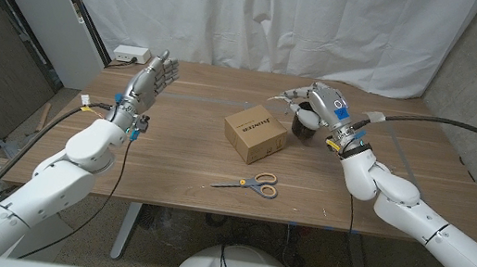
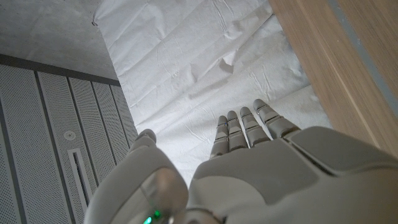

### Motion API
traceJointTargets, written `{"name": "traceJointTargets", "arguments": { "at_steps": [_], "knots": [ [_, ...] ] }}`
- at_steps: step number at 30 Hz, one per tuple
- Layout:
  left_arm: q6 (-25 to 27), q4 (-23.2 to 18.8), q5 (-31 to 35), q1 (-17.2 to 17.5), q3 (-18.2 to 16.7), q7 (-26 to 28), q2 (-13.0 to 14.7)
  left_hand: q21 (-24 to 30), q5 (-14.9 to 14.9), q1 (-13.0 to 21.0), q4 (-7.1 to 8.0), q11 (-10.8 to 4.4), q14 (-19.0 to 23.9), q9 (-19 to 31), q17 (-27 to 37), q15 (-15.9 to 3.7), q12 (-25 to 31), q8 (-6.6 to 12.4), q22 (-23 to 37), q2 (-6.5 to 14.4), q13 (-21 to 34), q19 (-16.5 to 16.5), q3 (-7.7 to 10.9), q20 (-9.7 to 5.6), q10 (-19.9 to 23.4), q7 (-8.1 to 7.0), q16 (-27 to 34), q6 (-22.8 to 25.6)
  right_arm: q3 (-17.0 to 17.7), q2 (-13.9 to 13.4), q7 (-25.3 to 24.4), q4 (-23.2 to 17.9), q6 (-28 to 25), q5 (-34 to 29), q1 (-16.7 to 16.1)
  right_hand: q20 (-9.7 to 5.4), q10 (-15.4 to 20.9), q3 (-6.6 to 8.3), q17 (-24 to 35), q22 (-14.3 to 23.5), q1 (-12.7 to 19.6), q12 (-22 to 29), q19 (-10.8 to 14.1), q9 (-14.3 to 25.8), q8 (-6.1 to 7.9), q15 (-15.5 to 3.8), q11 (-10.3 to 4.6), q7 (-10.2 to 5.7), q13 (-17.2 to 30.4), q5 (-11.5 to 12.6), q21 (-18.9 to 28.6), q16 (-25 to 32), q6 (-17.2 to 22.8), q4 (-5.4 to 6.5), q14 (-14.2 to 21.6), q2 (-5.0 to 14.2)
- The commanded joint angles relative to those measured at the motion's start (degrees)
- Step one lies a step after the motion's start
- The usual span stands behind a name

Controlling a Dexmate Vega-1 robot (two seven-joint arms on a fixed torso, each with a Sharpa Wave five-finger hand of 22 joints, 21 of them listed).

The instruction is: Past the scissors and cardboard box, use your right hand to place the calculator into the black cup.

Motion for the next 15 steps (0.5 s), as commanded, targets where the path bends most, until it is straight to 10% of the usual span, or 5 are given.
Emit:
{"name": "traceJointTargets", "arguments": {
  "at_steps": [1,15],
  "knots": [
    [-1.5,0.2,-0.1,1.1,-1.2,0.0,-0.5,0.0,-0.1,0.6,0.04,0.01,0.3,0.1,0.3,0.01,0.0,-0.01,0.3,0.2,0.2,0.1,-0.39,0.02,0.1,0.0,0.0,0.4,1.0,1.0,2.9,0.0,-1.2,2.9,0.8,-8.07,0.0,0.71,0.0,0.0,-0.5,0.1,0.3,6.1,0.36,-4.65,-0.23,-1.91,0.1,0.2,0.0,0.3,3.4,0.1,0.9,0.01],
    [-2.5,1.6,-0.2,0.9,-1.1,-0.4,-1.4,0.0,-0.1,0.7,0.05,-0.11,0.3,0.1,0.3,-0.04,0.0,-0.01,0.3,0.2,0.2,0.0,-0.53,0.0,0.1,0.0,0.0,0.4,1.8,0.9,6.7,-0.4,-3.7,4.8,1.8,-8.05,0.1,1.04,-0.1,0.0,-0.6,0.1,1.1,6.3,0.29,-4.71,-0.2,-1.9,0.1,0.1,-0.3,0.3,3.3,0.01,1.9,0.03]
  ]
}}
